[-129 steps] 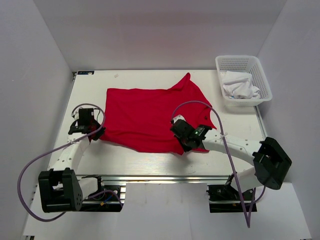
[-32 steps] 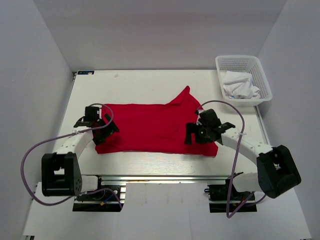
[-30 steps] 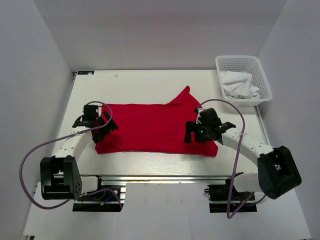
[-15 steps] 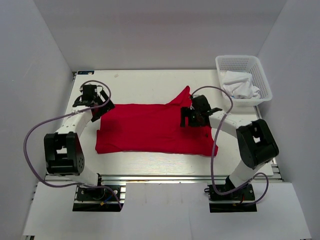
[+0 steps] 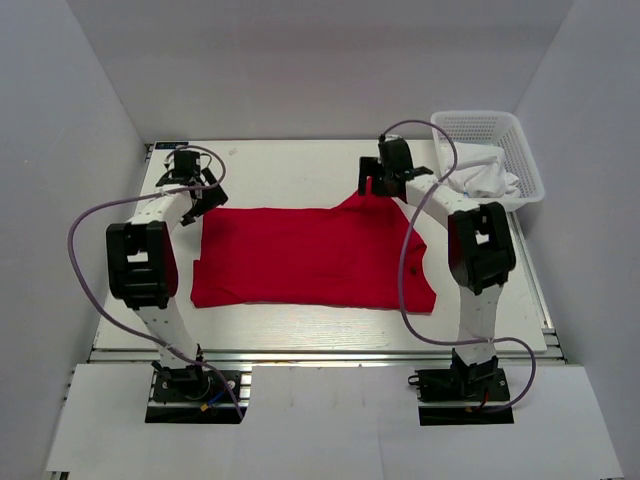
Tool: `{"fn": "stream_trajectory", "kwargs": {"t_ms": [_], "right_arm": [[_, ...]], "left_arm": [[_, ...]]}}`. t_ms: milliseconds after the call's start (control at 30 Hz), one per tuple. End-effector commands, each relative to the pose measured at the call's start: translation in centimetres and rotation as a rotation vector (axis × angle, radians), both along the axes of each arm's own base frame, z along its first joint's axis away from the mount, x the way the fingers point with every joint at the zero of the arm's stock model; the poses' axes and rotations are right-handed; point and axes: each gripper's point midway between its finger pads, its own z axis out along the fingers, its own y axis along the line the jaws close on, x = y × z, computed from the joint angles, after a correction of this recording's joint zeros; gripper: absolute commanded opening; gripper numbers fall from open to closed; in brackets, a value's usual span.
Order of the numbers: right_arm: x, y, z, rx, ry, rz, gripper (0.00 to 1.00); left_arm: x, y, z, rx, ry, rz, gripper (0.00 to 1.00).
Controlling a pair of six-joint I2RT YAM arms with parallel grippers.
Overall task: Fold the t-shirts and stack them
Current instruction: Grap the side of the flattened tshirt furthest away from the robot with both arms
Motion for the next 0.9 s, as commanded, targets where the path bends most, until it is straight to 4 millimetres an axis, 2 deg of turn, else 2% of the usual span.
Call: {"fn": "stream_trajectory", "kwargs": {"t_ms": [0,33,67,100,133,167,200,300,400,433,500,533,567,633,667,700,733,767,867], "right_arm": [[2.2,0.3,0.4,-0.005,0.008,-0.012,0.90],[3.9,0.7,2.4,0.022,-0.038,-0.031,0.90],[4.3,0.6,1.4,0.014,-0.023,-0.040,0.90],[5.3,0.9,2.1,0.019,-0.037,-0.040,0.90],[5.6,0.9,1.2,0.008,-0.024,-0.036,0.90],[5.8,0.6,1.0,0.004,-0.019,-0.043,0.90],[6.6,0.9,0.9,0.003,-0.027,-0.040,0.90],[7.5,0.7,0.5,0.023,-0.025,-0.063,0.90],[8.3,0.0,-0.5,0.033,-0.012,-0.093,0.90],[8.4,0.3,-0.6,0.050,-0.007,-0.084,0.90],[8.8,0.2,-0.9,0.063,-0.004,-0.087,0.90],[8.7,0.6,-1.6,0.076,0.014,-0.076,0.90],[8.8,0.6,-2.1,0.079,0.020,-0.080,0.90],[9.1,0.5,-2.6,0.091,0.027,-0.083,0.90],[9.3,0.5,-2.8,0.097,0.022,-0.089,0.90],[9.4,0.6,-2.8,0.100,0.018,-0.095,0.90],[9.4,0.6,-3.3,0.101,0.026,-0.093,0.90],[9.9,0.8,-2.9,0.109,0.001,-0.091,0.90],[10.2,1.7,-3.2,0.145,-0.008,-0.086,0.84]], "left_arm": [[1.5,2.1,0.6,0.051,-0.006,0.036,1.00],[1.9,2.2,-0.1,0.058,0.019,0.041,1.00],[2.3,2.3,-0.3,0.058,0.020,0.041,1.00],[2.9,2.3,-0.1,0.058,0.017,0.041,1.00],[3.2,2.3,-0.4,0.063,0.022,0.034,1.00],[3.3,2.2,-1.4,0.054,0.040,0.027,1.00],[4.0,2.0,-1.2,0.047,0.025,0.022,0.98],[4.7,1.9,-2.4,0.036,0.041,0.014,0.92],[4.5,1.8,-3.6,0.034,0.082,0.014,0.86],[4.4,1.8,-4.3,0.034,0.096,0.013,0.83],[4.3,1.4,-4.8,0.014,0.105,0.000,0.65],[4.3,1.4,-4.8,0.014,0.106,0.000,0.55],[4.5,1.1,-5.2,0.000,0.105,-0.009,0.43],[4.0,0.2,-6.0,-0.039,0.115,-0.054,0.27],[3.9,-0.2,-6.3,-0.058,0.114,-0.067,0.05],[3.9,-0.2,-6.3,-0.058,0.114,-0.067,0.00],[3.9,-0.2,-6.3,-0.058,0.114,-0.067,0.00],[3.9,-0.2,-6.3,-0.058,0.114,-0.067,0.00],[4.2,-0.2,-5.8,-0.056,0.096,-0.067,0.00]]}}
